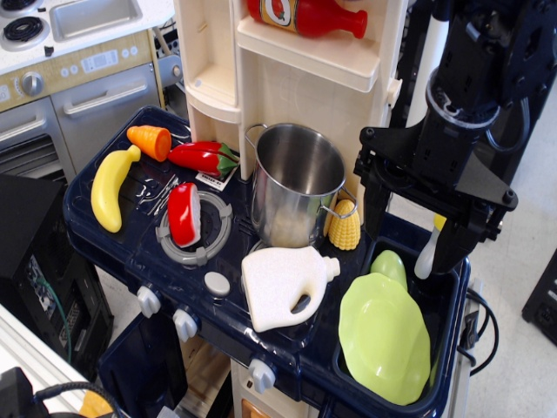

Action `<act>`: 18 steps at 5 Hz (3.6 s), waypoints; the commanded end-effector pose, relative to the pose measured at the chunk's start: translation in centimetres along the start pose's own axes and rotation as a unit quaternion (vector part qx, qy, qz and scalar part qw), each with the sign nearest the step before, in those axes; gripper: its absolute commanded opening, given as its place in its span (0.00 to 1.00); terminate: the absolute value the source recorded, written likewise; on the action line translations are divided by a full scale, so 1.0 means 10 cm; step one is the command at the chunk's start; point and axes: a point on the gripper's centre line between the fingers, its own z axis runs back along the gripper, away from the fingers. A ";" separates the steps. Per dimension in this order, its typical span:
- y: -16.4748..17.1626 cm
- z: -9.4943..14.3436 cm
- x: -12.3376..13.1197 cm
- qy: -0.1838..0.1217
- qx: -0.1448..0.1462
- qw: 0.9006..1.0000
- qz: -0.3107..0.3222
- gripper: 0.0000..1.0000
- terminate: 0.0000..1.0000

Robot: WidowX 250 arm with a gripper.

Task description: Put sushi in pot or pan

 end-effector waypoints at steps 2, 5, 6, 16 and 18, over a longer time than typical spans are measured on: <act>0.23 0.09 -0.05 0.006 0.013 1.000 0.024 1.00 0.00; 1.49 0.02 -0.18 -0.013 0.043 0.995 0.090 1.00 0.00; 1.76 -0.12 -0.14 0.004 0.034 0.993 0.117 1.00 0.00; 1.92 -0.18 -0.09 -0.071 0.076 0.994 0.035 0.00 0.00; 1.52 0.22 0.24 -0.065 0.026 0.995 -0.076 0.00 0.00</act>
